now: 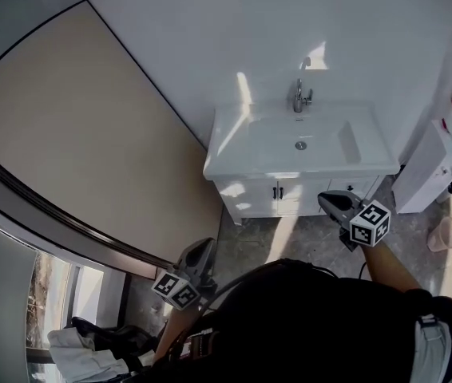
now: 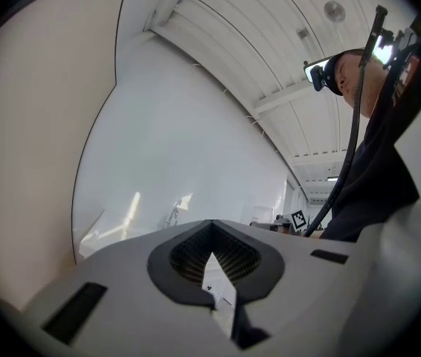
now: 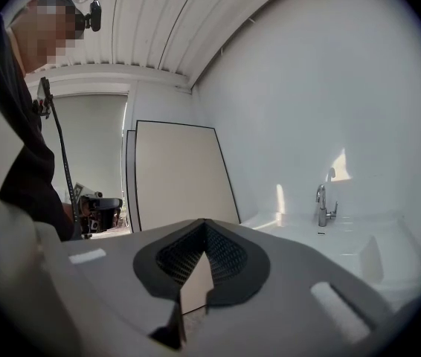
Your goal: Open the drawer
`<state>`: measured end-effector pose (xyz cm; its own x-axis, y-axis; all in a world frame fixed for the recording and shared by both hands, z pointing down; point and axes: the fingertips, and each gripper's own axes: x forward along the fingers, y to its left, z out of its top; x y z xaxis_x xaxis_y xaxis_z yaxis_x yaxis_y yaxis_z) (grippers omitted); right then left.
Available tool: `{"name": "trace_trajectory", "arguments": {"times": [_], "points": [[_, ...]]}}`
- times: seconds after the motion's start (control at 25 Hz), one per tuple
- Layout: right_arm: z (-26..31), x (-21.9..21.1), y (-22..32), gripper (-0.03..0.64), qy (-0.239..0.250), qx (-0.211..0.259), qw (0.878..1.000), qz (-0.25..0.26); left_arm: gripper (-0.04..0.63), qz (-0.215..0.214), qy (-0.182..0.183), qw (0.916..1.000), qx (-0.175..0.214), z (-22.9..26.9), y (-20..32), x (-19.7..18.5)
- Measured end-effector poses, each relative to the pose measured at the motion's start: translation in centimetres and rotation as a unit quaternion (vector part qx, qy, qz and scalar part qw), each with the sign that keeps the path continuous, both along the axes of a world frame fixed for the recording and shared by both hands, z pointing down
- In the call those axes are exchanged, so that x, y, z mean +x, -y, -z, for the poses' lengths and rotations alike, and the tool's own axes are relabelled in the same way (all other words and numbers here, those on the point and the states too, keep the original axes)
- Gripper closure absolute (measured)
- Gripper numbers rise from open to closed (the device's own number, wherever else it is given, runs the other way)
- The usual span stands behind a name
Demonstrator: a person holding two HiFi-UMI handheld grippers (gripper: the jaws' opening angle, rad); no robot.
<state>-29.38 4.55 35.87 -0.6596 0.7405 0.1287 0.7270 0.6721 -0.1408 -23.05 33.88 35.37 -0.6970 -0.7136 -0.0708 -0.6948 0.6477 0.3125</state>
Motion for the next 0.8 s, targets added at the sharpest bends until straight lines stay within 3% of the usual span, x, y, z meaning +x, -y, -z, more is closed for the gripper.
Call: {"name": "trace_trajectory", "arguments": {"times": [0.2,0.52,0.8], "points": [[-1.5,-2.5,2.9,0.617,-0.016,-0.010,1.000,-0.004,0.595,-0.003,-0.014,0.9998,-0.010,0.4,3.7,-2.7],[-3.0,-6.1,4.3,0.617,-0.029,-0.005,0.999,-0.044,0.595,-0.041,-0.022,0.9989,-0.004,-0.9,4.6,-9.1],[-1.3,-11.1,1.4,0.617,-0.015,0.010,0.995,-0.102,0.595,-0.098,0.000,0.9951,0.005,0.0,1.1,-17.5]]}}
